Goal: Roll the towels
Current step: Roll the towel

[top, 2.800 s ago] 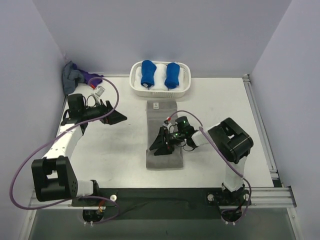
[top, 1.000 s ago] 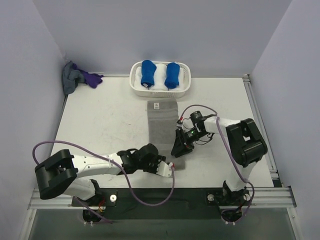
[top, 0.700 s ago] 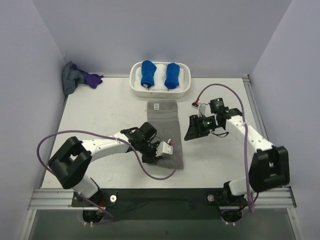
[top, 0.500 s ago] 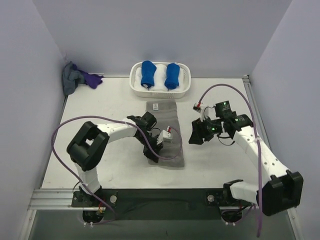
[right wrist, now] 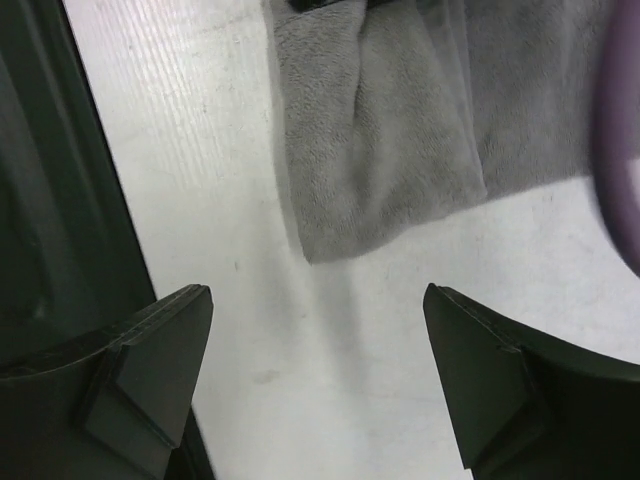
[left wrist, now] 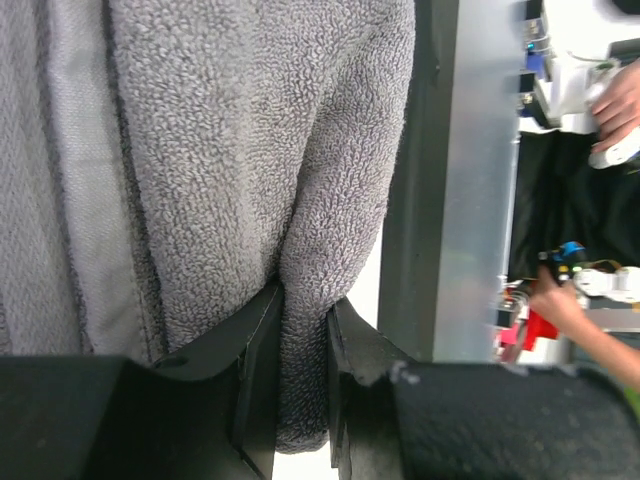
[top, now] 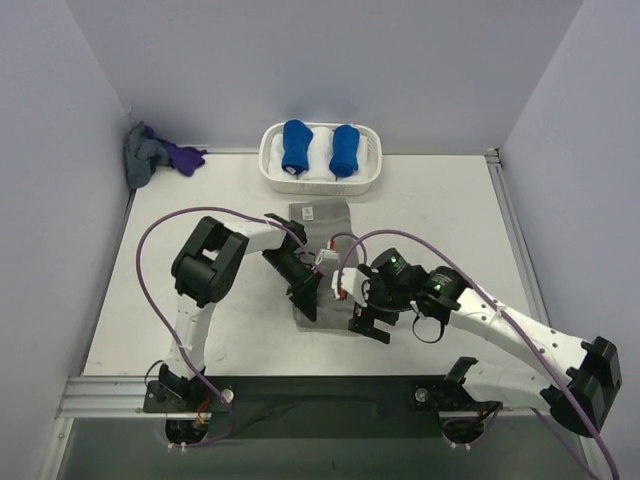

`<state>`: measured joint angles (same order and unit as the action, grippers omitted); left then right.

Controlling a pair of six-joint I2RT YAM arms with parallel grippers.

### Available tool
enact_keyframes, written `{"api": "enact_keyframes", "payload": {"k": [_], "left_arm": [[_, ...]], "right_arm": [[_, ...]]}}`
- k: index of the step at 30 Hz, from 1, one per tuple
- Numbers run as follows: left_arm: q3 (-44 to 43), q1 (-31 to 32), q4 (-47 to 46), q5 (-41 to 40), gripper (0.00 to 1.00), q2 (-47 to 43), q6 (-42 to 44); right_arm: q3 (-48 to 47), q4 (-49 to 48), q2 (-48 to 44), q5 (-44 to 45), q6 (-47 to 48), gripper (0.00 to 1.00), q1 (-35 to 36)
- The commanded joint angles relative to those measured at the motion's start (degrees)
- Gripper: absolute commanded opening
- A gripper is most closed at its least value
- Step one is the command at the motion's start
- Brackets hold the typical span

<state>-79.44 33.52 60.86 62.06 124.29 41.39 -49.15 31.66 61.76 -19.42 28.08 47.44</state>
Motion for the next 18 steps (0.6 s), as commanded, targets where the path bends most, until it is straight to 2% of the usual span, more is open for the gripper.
{"api": "enact_keyframes", "payload": {"k": [1,5,12,17,18], "left_arm": [[-0.80,-0.29,3.91,-3.88,0.18,3.68,3.70],[-1.68,-1.17,4.88,-3.88,0.18,4.64,3.88],[-1.68,-3.19,5.58,-4.14,0.18,5.00,4.40],[-2.30,-5.13,5.85,-2.65,0.19,5.70,4.05],[-2.30,-5.13,5.94,-2.56,0.19,5.70,4.58]], "right_arm": [[2.74,-8.51,2.65,9.74,7.77,0.89,5.98],[4.58,-13.54,5.74,9.49,9.72,0.83,9.77],[10.73,-23.83,11.19,6.51,10.51,0.77,9.86],[13.20,-28.58,14.35,4.56,8.05,0.55,9.77],[12.33,-28.84,15.05,3.96,6.83,0.54,9.43]]}}
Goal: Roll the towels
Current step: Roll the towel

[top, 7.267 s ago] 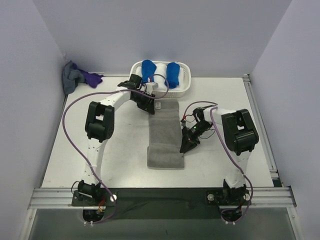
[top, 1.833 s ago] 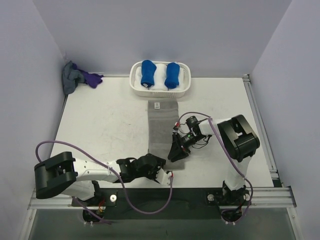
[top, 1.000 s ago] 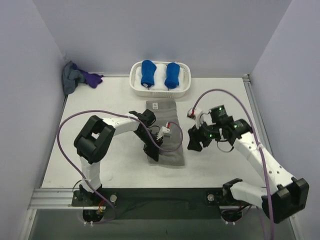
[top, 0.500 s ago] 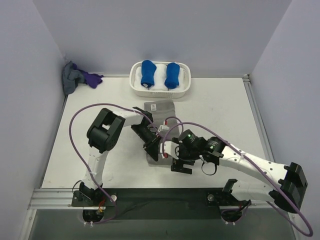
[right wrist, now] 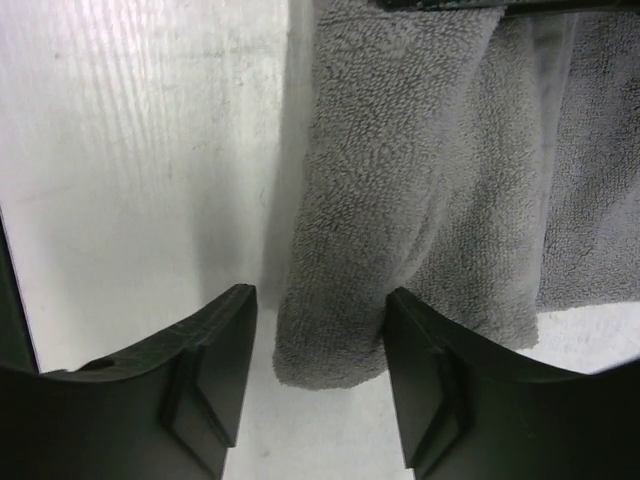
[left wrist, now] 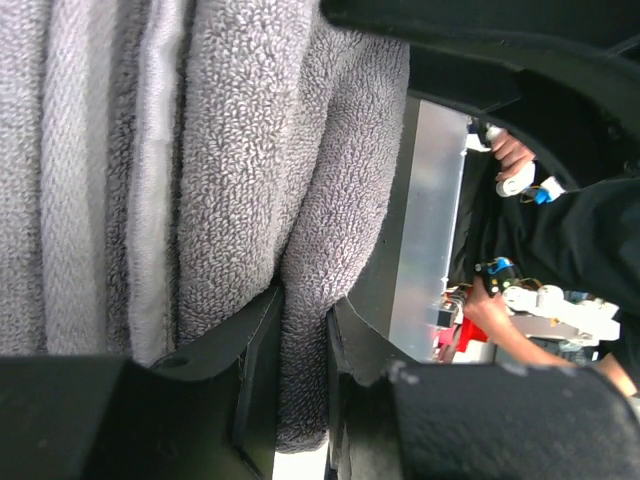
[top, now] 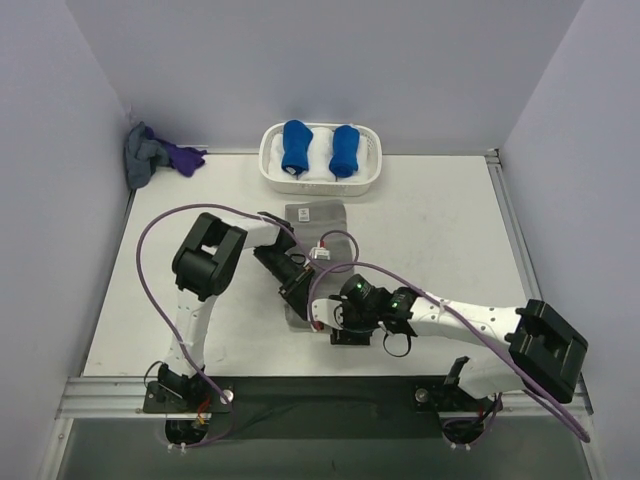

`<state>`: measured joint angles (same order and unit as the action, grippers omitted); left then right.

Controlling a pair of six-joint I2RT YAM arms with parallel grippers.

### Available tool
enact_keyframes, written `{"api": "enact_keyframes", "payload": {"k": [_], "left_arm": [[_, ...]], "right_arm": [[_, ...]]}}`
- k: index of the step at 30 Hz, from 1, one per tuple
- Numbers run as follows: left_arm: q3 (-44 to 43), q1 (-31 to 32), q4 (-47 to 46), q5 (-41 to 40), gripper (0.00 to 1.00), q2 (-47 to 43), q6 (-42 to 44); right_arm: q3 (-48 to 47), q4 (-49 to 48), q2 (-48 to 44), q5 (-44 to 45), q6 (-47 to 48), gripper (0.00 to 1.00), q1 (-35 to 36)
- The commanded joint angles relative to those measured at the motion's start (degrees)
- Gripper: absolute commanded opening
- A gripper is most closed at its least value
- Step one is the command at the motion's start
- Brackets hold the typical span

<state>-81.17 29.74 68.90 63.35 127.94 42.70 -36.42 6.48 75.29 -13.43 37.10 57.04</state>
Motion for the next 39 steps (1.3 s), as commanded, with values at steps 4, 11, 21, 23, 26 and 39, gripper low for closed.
{"api": "enact_keyframes", "payload": {"k": [4,11,21,23,26,39], "left_arm": [[-0.31,-1.52,-2.11,-3.24,0.19,2.23,3.88],[-0.31,-4.15,-1.75,-2.01,0.22,2.05,3.88],[4.34,-13.64,-2.72,2.30,0.57,-2.95,2.48],[5.84,-15.83,-3.25,2.30,0.60,-4.27,2.57],[7.16,-18.30,-3.43,2.92,0.62,-5.76,2.48],[14.79,-33.78,-16.24,-4.02,0.65,-27.10,1.06]], "right_arm": [[-5.05,-2.27,6.78,-5.90,-4.58,0.41,-4.91],[-11.29,3.79,11.37,-12.66,-5.63,0.00,-8.51],[-27.73,25.68,24.36,-33.67,-13.63,0.00,-14.84],[-29.57,27.52,25.96,-36.22,-14.51,0.00,-15.90],[-32.20,29.81,28.94,-39.20,-16.01,0.00,-17.13],[-41.44,39.56,45.37,-50.89,-15.84,0.00,-23.20]]}}
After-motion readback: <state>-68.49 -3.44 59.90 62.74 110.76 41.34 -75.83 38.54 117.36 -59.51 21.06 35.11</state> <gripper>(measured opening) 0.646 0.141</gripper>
